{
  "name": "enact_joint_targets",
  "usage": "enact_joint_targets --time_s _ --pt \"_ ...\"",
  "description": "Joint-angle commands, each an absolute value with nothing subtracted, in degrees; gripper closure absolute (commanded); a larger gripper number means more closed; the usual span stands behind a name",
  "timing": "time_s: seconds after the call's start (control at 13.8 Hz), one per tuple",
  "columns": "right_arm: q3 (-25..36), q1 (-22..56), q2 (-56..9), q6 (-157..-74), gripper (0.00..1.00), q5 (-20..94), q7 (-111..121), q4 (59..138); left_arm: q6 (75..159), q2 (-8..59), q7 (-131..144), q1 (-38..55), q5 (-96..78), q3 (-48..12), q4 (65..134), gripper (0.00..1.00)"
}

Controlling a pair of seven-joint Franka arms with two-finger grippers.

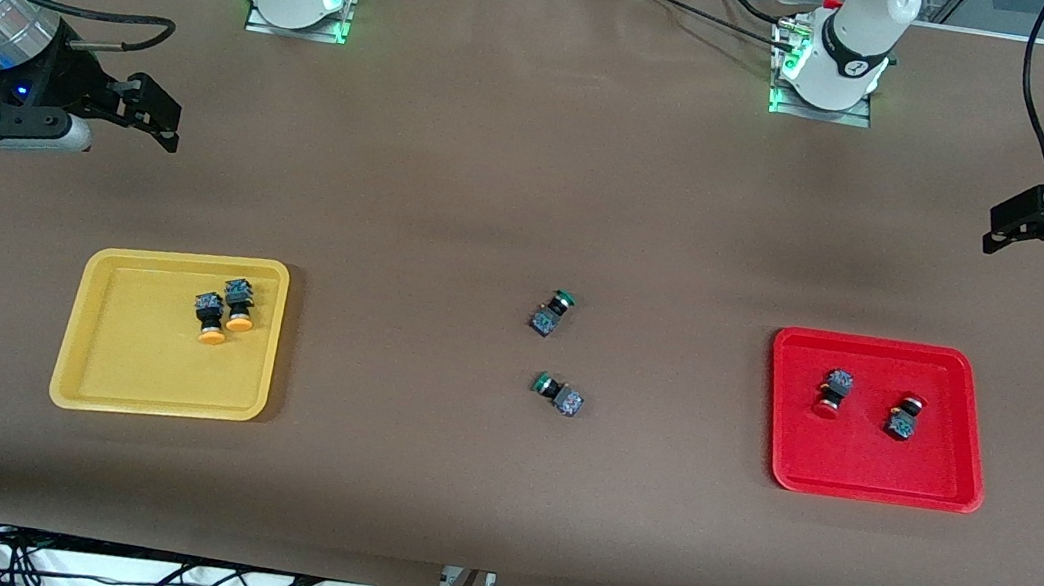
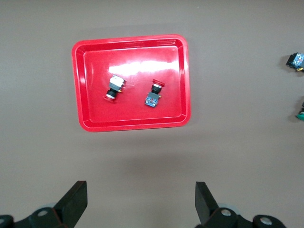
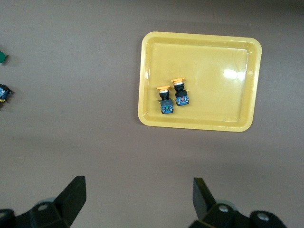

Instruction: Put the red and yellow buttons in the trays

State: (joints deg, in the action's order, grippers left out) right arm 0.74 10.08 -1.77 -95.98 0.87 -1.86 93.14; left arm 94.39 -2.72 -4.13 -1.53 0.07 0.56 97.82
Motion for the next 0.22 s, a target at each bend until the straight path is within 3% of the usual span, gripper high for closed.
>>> enact_joint_targets --time_s 0.0,0.15 --pt "0.5 10.3 -1.5 -94.7 0.01 -0.1 -1.7 92.5 94.7 -3.3 -3.6 -2.5 0.9 -0.3 98.3 0.0" --pt "0.5 10.4 -1.5 -94.7 0.01 -0.1 -1.7 92.5 94.0 -3.3 -3.5 -2.5 0.9 -0.3 98.2 0.0"
